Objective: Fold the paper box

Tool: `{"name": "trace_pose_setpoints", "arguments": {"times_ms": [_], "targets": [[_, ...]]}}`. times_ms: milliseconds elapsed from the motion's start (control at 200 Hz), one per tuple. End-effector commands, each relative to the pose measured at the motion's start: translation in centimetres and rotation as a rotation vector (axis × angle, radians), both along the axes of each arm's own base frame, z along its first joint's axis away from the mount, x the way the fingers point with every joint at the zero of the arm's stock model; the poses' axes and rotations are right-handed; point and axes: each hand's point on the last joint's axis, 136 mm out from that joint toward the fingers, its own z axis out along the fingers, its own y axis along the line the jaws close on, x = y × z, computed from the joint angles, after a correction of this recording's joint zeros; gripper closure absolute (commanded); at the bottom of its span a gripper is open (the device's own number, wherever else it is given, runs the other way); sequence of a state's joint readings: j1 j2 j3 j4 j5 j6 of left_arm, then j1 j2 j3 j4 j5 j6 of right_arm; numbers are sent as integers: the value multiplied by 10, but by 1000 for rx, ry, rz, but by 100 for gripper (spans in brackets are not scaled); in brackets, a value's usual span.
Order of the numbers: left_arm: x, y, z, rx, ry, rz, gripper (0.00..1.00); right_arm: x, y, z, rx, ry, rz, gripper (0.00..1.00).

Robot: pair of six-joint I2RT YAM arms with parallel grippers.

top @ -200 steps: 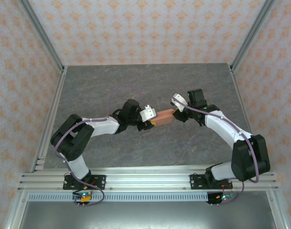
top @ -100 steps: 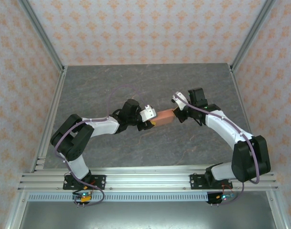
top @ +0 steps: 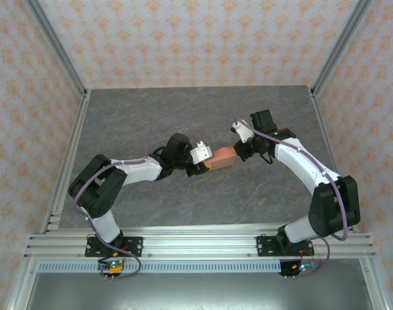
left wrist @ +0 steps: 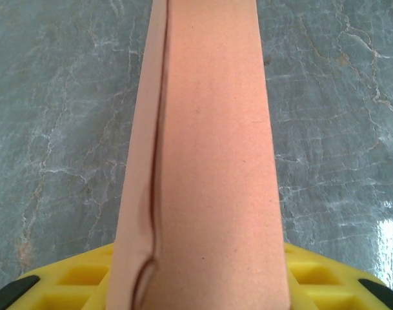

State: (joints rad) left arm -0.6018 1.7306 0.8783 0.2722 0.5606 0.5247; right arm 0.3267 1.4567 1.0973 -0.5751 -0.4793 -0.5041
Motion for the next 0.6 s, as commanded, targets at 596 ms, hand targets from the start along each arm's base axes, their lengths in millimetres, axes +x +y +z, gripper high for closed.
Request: {"name": "trace_pose_setpoints", "arguments": {"times_ms": [596], "targets": [[4,-1,-4,48,-5,-3,59,1,22,-6,-13,158,-98,93]]}}
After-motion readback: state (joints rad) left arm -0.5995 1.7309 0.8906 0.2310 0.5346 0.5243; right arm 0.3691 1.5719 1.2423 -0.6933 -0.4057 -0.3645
